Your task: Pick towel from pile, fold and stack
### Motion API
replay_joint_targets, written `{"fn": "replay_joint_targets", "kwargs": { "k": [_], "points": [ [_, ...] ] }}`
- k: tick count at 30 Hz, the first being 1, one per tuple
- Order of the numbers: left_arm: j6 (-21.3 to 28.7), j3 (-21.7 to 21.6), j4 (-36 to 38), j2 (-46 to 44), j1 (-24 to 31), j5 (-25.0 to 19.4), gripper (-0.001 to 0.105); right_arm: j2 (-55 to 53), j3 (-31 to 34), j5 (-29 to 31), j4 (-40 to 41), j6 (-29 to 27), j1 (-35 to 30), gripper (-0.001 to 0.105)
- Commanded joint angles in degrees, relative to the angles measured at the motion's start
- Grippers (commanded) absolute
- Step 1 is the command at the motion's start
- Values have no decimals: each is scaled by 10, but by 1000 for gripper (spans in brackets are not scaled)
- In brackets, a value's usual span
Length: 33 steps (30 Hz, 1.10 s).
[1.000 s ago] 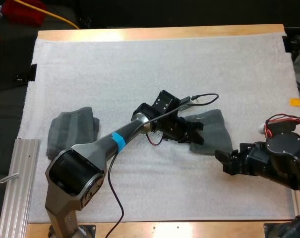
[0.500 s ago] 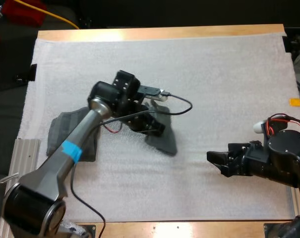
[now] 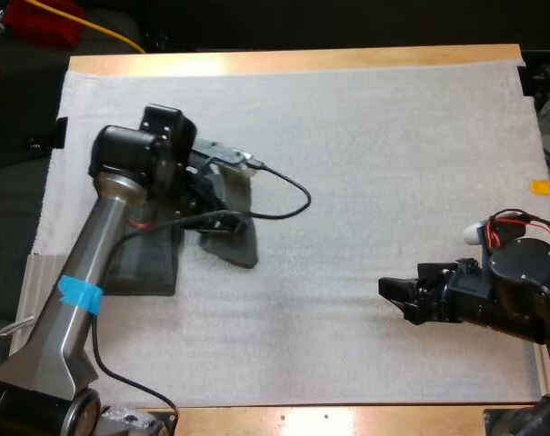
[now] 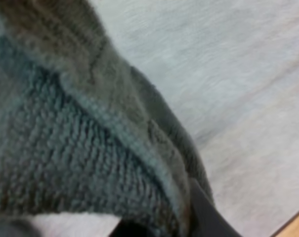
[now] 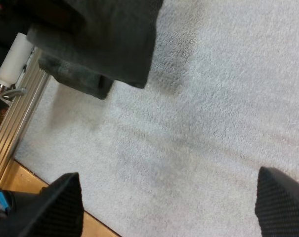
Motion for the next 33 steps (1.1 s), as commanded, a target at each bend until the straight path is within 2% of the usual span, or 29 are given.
{"fn": "replay_joint_targets", "kwargs": {
  "k": [1, 4, 7, 18, 24, 29, 33],
  "points": [
    [8, -4, 12, -6, 6, -17, 0, -3, -1, -6, -2, -1, 0, 70],
    [21, -4, 33, -6, 42, -69, 0, -3, -1, -6, -2, -1, 0, 70],
    [21, -4, 37, -6, 61, -92, 0, -3, -1, -6, -2, -1, 0, 70],
    [30, 5, 33, -6, 134, -99, 0, -3, -1, -6, -2, -1, 0, 70],
    [39, 52, 14, -6, 166, -99, 0, -3, -1, -6, -2, -1, 0, 70],
    [38, 66, 6, -6, 191, -132, 0, -1, -1, -6, -2, -1, 0, 70],
    [38, 67, 4, -6, 211, -138, 0, 0, -1, -6, -2, -1, 0, 70]
  ]
}}
